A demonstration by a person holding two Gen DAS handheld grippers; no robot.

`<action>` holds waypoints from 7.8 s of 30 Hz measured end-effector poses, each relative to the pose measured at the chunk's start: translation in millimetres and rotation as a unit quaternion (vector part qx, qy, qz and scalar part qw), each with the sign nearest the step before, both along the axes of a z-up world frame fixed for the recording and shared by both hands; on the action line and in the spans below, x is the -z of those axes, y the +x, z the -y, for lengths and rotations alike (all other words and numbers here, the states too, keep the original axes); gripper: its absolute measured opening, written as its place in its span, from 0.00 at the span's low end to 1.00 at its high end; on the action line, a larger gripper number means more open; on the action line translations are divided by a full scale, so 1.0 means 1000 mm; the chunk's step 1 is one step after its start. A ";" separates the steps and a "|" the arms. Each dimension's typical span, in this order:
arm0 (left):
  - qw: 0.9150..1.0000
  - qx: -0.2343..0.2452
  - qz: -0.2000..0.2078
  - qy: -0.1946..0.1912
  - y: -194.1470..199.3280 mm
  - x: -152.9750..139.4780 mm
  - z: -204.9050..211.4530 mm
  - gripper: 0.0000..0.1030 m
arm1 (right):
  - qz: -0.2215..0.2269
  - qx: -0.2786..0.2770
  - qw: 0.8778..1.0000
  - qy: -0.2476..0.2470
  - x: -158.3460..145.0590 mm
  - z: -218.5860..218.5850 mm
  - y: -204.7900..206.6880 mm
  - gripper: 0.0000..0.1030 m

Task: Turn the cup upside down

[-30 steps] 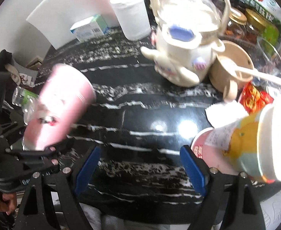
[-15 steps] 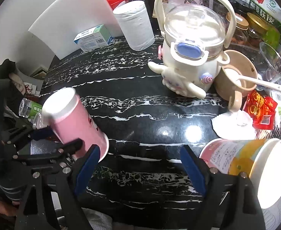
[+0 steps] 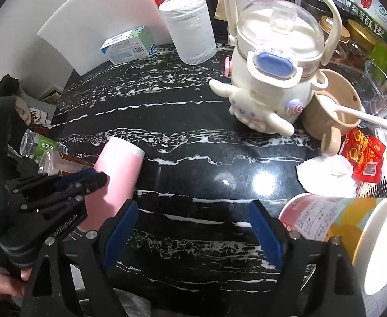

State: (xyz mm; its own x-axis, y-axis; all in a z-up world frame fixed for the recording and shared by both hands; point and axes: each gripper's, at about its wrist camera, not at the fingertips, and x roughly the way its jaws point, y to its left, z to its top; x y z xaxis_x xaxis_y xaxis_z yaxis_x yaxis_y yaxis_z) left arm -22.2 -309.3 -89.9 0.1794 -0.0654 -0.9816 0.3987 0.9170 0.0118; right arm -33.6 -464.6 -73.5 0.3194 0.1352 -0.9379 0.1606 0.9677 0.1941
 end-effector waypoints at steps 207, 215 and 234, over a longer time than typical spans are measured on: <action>0.993 -0.006 0.120 0.014 0.043 -0.112 -0.159 0.79 | 0.111 0.025 0.992 -0.059 -0.084 -0.143 0.022 0.83; 0.993 -0.013 0.119 0.018 0.045 -0.112 -0.162 0.79 | 0.109 0.020 0.992 -0.059 -0.085 -0.145 0.025 0.83; 0.993 -0.019 0.116 0.024 0.041 -0.110 -0.164 0.79 | 0.111 0.019 0.992 -0.058 -0.085 -0.146 0.024 0.83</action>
State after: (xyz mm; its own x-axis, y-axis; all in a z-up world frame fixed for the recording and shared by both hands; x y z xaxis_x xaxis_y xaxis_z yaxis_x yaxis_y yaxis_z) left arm 18.9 -145.1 20.2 0.4026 -0.0079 -0.9153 0.3453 0.9274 0.1439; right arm -9.7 -318.8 11.8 0.5225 0.0145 -0.8525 0.1629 0.9797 0.1165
